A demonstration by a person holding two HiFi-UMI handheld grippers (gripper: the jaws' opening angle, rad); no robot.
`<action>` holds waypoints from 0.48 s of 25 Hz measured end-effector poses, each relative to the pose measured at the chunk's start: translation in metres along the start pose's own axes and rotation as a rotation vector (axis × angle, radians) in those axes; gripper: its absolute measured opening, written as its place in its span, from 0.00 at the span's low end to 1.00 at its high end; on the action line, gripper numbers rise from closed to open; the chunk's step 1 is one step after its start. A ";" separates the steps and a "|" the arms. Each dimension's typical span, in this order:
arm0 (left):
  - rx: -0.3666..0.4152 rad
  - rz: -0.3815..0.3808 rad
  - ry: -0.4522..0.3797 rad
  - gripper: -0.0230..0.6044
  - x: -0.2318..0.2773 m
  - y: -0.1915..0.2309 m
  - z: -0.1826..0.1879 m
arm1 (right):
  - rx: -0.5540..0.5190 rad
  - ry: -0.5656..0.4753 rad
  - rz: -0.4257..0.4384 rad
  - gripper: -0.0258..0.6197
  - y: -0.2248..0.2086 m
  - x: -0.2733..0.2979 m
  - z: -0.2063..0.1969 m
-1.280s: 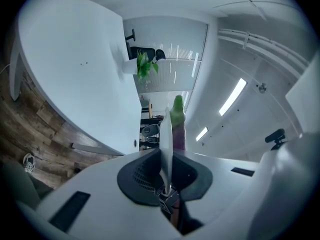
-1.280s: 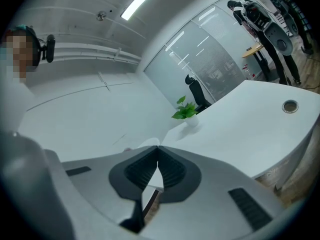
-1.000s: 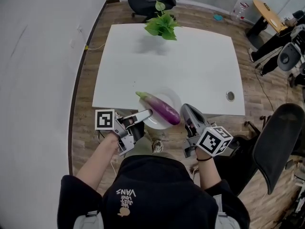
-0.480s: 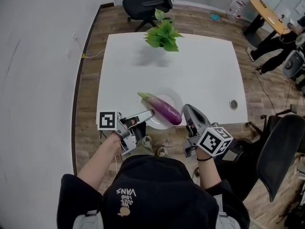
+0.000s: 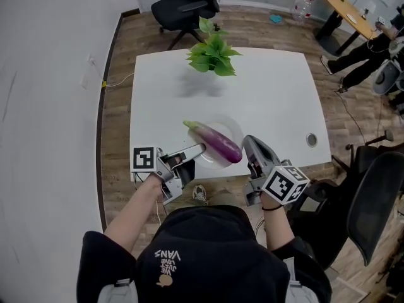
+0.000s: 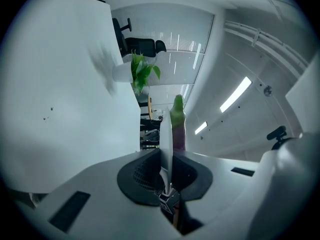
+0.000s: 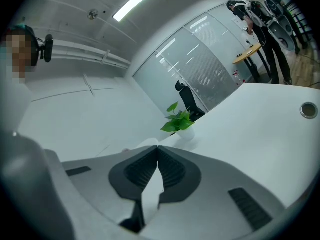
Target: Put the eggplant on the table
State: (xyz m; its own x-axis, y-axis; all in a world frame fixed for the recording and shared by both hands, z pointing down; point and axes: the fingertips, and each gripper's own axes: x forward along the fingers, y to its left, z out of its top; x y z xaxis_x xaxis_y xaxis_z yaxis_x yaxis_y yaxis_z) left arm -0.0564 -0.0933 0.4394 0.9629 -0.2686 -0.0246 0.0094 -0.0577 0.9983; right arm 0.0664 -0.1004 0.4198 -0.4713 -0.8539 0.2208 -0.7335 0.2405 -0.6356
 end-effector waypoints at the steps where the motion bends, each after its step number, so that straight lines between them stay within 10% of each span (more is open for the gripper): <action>1: 0.001 0.005 0.005 0.08 0.000 0.002 0.003 | 0.000 0.001 -0.002 0.07 0.000 0.002 0.001; 12: 0.000 0.001 0.028 0.08 0.025 0.009 0.015 | 0.019 0.026 0.018 0.07 -0.021 0.021 0.017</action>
State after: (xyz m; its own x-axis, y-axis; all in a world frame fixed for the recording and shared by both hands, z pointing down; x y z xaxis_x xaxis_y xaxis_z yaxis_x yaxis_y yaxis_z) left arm -0.0364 -0.1149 0.4470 0.9702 -0.2412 -0.0221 0.0084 -0.0573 0.9983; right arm 0.0803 -0.1315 0.4257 -0.4970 -0.8372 0.2282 -0.7154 0.2465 -0.6537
